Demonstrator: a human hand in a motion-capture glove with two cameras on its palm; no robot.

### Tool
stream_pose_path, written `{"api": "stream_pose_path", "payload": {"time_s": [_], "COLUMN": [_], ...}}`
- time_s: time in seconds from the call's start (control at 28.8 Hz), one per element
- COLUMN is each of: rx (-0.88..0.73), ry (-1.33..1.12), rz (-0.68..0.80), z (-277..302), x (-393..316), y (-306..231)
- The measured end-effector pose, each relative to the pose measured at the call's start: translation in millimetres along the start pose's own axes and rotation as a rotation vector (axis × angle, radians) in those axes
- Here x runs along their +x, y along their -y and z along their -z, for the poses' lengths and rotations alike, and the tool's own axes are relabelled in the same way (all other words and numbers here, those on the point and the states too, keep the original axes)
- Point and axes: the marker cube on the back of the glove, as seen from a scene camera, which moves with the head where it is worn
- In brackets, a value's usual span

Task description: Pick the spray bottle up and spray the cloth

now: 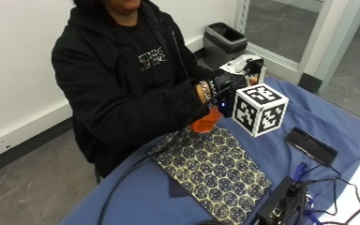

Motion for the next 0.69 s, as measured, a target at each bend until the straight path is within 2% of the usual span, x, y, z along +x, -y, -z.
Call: {"api": "stream_pose_path", "payload": {"time_s": [0.31, 0.52, 0.69], "rx": [0.205, 0.199, 0.174], "ry": [-0.193, -0.198, -0.197], "rz": [0.27, 0.396, 0.394], "z": [-19.6, -25.8, -29.8], "x": [-3.4, 10.7, 24.3], "y": [48.6, 69.7, 82.6]}}
